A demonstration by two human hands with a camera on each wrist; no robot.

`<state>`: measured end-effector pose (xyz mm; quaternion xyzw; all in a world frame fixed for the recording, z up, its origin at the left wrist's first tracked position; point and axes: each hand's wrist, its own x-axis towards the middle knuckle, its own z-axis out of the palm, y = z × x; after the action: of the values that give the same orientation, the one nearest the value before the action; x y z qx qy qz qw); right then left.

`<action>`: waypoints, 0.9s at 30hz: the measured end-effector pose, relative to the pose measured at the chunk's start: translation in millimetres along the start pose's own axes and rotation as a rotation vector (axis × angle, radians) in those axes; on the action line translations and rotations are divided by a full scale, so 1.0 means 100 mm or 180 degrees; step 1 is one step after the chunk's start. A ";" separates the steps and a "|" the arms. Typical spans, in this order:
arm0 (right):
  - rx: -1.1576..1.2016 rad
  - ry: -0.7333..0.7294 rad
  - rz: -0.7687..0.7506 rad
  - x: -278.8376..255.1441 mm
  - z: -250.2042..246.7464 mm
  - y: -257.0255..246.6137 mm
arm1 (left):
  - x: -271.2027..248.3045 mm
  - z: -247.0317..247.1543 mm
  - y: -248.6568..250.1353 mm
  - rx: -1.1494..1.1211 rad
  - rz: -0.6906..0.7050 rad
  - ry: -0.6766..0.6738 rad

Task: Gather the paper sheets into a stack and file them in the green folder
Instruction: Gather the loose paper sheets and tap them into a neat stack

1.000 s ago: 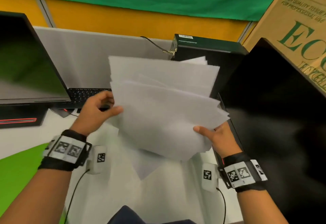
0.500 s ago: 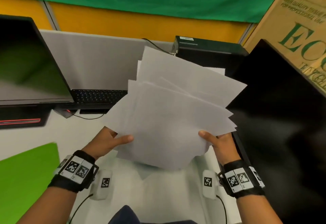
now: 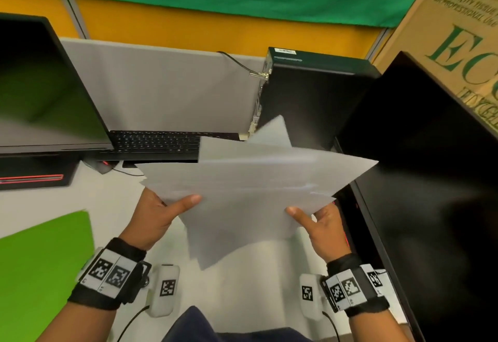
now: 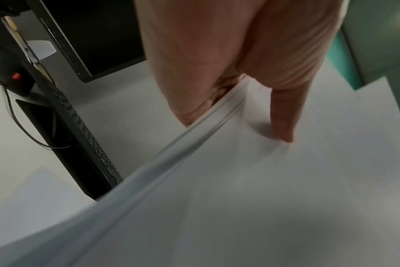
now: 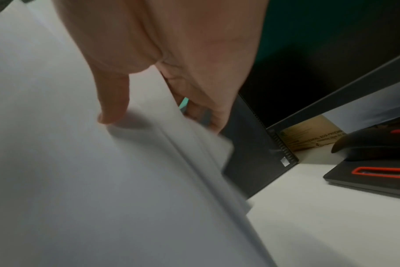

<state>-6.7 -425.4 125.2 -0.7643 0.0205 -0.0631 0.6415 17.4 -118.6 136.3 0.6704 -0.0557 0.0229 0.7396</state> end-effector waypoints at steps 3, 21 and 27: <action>-0.0060 -0.0045 0.0138 -0.02 0.03 0.09 | -0.04 0.05 0.02 -0.0076 0.0127 0.0007; -0.0240 0.0029 0.0345 -0.01 0.35 0.19 | -0.13 0.33 -0.28 0.0137 -0.0340 0.0259; -0.0075 0.0335 0.0227 0.36 0.58 -0.18 | 0.23 0.38 -0.19 0.0175 -0.0801 0.1030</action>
<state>35.0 -369.9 135.4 -0.7662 0.0821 -0.0800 0.6323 40.1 -159.3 124.0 0.6796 0.1487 0.0392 0.7173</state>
